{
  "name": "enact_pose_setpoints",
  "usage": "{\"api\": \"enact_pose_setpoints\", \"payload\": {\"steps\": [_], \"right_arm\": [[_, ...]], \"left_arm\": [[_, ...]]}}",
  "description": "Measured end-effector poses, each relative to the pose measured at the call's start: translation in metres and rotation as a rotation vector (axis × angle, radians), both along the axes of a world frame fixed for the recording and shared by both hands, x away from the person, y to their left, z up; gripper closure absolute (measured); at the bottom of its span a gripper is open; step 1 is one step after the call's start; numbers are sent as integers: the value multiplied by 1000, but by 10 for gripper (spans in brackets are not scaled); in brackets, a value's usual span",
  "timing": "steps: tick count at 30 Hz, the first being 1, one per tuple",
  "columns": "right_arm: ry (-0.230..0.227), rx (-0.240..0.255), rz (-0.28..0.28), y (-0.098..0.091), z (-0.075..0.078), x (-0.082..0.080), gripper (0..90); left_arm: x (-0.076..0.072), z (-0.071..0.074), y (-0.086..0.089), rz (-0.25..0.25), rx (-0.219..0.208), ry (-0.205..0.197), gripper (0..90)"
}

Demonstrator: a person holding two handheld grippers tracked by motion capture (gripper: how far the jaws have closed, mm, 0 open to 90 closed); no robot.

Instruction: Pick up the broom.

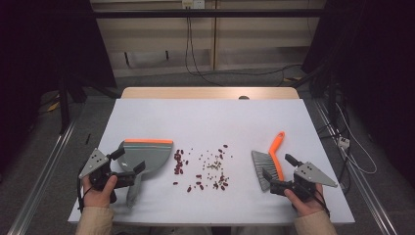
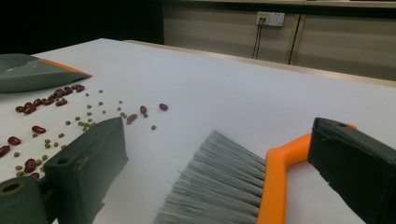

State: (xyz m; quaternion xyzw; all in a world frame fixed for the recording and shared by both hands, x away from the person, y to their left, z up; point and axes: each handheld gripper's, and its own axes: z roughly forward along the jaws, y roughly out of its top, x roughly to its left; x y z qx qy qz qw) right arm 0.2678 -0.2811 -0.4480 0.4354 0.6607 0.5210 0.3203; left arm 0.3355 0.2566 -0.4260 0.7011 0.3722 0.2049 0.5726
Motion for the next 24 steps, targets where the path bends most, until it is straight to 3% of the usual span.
{"api": "enact_pose_setpoints", "payload": {"steps": [13, 15, 16, 24], "right_arm": [[24, -9, -1, -1, 2, 6, 36], [34, -10, -9, -2, 3, 10, 34], [47, -37, -23, -2, 5, 15, 34], [78, -13, -82, -9, 12, 32, 42]], "left_arm": [[0, 2, -2, -8, 6, -3, 27], [0, 2, -2, -10, 10, -1, 27], [1, 2, -2, -12, 11, 0, 26], [1, 3, -2, -11, 8, -3, 26]]}}
